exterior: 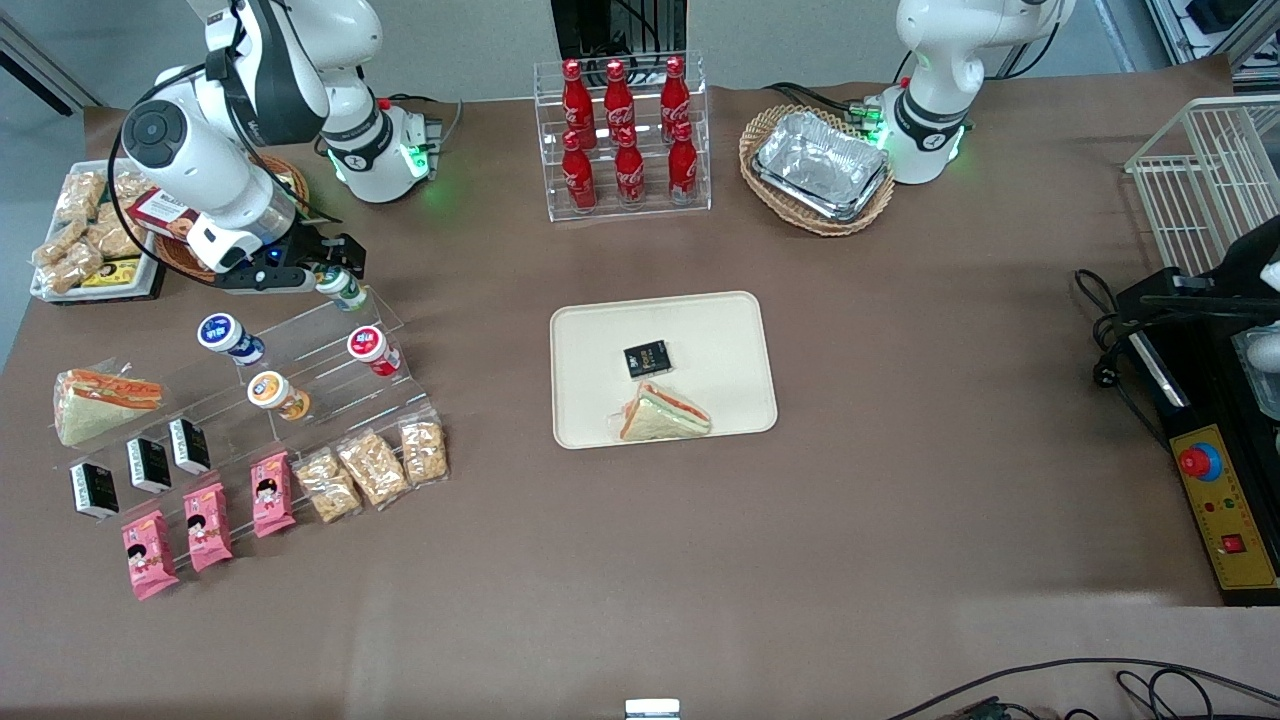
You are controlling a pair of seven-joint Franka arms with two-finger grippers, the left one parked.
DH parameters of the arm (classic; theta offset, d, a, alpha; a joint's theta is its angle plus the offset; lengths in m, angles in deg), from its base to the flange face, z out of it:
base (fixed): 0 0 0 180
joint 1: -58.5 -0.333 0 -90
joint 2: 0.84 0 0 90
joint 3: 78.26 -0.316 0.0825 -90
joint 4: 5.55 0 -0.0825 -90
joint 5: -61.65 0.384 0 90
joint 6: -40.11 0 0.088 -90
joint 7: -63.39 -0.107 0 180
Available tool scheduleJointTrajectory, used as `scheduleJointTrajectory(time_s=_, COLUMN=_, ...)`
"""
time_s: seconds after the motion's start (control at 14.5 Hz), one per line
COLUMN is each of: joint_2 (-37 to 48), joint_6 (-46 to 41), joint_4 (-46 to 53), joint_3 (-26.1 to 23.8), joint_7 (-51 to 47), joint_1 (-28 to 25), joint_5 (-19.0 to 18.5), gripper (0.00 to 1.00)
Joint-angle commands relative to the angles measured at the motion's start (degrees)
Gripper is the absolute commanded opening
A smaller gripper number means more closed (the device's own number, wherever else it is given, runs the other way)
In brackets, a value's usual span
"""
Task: Place green gum on tray
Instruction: 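Close the right gripper on the green gum bottle and lift it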
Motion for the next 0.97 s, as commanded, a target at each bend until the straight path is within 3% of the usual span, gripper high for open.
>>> scheduleJointTrajectory(time_s=0.0, joint_2=1.4, joint_6=1.2, joint_4=-1.2, joint_3=0.1, joint_7=-1.0, joint_1=-0.4, joint_5=0.3, gripper=0.76)
scheduleJointTrajectory(time_s=0.34, joint_2=1.6, joint_6=1.4, joint_4=-0.3, joint_3=0.2, joint_7=-1.1, joint_1=-0.2, joint_5=-0.1, gripper=0.53)
scheduleJointTrajectory(time_s=0.62, joint_2=0.8, joint_6=0.5, joint_4=3.8, joint_3=0.4, joint_7=-0.8, joint_1=0.1, joint_5=-0.1, gripper=0.41)
scheduleJointTrajectory(time_s=0.9, joint_2=-0.7, joint_6=-8.0, joint_4=13.0, joint_3=0.5, joint_7=-0.8, joint_1=0.2, joint_5=-2.0, gripper=0.39)
